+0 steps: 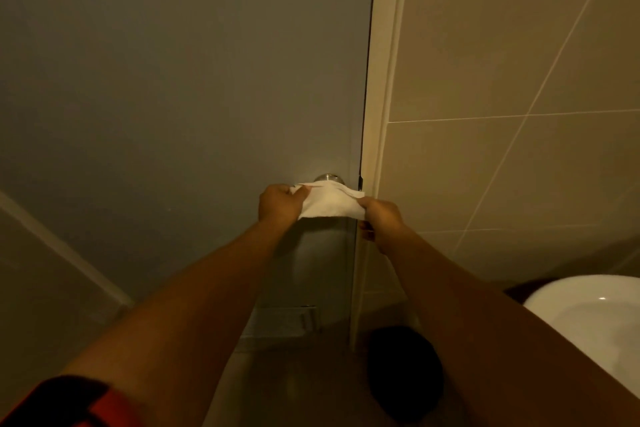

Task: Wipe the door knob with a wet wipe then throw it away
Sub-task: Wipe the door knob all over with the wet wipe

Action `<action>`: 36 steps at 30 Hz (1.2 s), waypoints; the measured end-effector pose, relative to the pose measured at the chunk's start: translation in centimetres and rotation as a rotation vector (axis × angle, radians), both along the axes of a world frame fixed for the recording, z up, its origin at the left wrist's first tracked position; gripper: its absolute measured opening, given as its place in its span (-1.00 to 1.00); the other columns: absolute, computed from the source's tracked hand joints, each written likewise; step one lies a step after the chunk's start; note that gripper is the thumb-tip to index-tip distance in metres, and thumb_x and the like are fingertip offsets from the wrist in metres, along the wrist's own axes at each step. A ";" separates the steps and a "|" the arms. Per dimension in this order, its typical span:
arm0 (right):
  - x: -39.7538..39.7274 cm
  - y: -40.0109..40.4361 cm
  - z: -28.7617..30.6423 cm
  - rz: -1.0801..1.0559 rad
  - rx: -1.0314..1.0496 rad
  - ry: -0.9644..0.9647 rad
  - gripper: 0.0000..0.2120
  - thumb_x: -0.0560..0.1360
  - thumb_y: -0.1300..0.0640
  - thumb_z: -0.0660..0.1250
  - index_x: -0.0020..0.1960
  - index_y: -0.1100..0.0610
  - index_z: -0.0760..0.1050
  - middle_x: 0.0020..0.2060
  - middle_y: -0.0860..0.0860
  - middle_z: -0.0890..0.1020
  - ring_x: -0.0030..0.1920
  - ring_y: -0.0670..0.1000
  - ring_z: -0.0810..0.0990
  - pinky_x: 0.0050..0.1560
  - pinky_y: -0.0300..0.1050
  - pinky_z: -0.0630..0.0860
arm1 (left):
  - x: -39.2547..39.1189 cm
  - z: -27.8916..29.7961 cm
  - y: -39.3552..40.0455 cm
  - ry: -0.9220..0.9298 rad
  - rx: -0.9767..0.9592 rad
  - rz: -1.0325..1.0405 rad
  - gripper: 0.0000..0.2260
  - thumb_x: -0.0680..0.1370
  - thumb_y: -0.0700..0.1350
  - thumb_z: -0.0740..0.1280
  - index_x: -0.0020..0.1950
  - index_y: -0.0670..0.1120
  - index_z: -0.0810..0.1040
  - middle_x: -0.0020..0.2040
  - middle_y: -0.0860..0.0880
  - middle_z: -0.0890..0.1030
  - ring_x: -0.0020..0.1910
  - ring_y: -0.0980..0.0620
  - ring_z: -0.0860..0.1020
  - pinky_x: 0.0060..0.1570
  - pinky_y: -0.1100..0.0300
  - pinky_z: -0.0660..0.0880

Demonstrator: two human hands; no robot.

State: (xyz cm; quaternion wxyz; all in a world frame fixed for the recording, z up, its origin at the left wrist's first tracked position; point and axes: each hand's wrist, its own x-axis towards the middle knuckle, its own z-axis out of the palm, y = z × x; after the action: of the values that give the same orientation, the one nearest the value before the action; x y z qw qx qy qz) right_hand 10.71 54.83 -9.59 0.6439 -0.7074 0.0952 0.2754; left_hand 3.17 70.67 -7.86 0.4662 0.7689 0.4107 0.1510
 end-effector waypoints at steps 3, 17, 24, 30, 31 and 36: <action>-0.4 0.8 -0.7 -0.072 -0.212 -0.318 -0.75 0.47 0.19 0.39 0.12 0.23 0.52 0.02 0.15 0.57 -0.02 0.13 0.57 -0.03 -0.06 0.57 | -0.2 -0.2 0.1 0.023 0.057 -0.041 -0.66 0.52 0.07 0.36 0.01 -0.21 0.62 0.01 -0.19 0.66 0.06 -0.20 0.62 0.02 0.04 0.52; -3.8 4.4 -0.5 0.127 -0.357 -0.976 -0.76 0.51 -0.01 0.32 0.11 0.09 0.47 0.12 0.02 0.42 0.11 -0.01 0.46 0.12 -0.10 0.51 | -1.3 4.8 4.0 -0.330 1.326 -0.422 -0.82 0.47 -0.06 0.34 0.01 -0.12 0.59 0.04 -0.14 0.57 0.10 -0.14 0.52 0.16 0.04 0.33; -5.2 6.8 -1.3 -0.017 -0.242 -0.797 -0.55 0.42 0.00 0.44 0.24 0.03 0.38 0.23 0.04 0.36 0.11 0.05 0.48 -0.02 -0.21 0.51 | 1.4 8.8 7.6 -0.224 1.779 -0.608 -0.49 0.57 0.06 0.16 0.52 0.00 0.24 0.56 -0.18 0.22 0.56 -0.14 -0.05 0.49 -0.10 -0.28; -5.2 9.6 -1.1 -0.443 0.554 0.035 -0.73 0.41 0.07 0.47 0.05 0.00 0.46 0.14 0.12 0.56 0.04 0.10 0.60 -0.16 -0.04 0.68 | 2.4 8.1 9.8 -0.276 1.946 -0.619 -0.46 0.60 0.10 0.09 0.57 0.00 0.15 0.56 -0.17 0.21 0.56 -0.05 -0.31 0.50 -0.13 -0.23; -5.0 9.9 -1.2 -0.502 0.633 0.141 -0.77 0.42 0.03 0.46 0.01 0.02 0.48 0.12 0.13 0.57 0.09 0.16 0.61 -0.22 -0.04 0.69 | 2.6 8.0 10.0 -0.286 1.959 -0.621 -0.46 0.60 0.11 0.09 0.57 0.00 0.15 0.56 -0.17 0.21 0.56 -0.06 -0.31 0.50 -0.14 -0.21; -5.2 10.2 -1.5 -0.577 0.780 0.108 -0.70 0.45 0.06 0.46 0.12 0.09 0.49 0.09 0.13 0.54 0.11 0.19 0.60 -0.07 0.06 0.68 | 3.4 7.7 10.3 -0.327 1.995 -0.615 -0.43 0.59 0.12 0.08 0.58 -0.02 0.13 0.56 -0.19 0.20 0.55 -0.10 -0.33 0.48 -0.19 -0.21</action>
State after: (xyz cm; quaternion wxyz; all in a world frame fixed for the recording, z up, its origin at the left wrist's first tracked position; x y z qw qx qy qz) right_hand 5.47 65.06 -11.06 0.9051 -0.3429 0.2104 0.1374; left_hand 6.57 80.99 -0.13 -0.3091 0.8452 -0.1795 0.3974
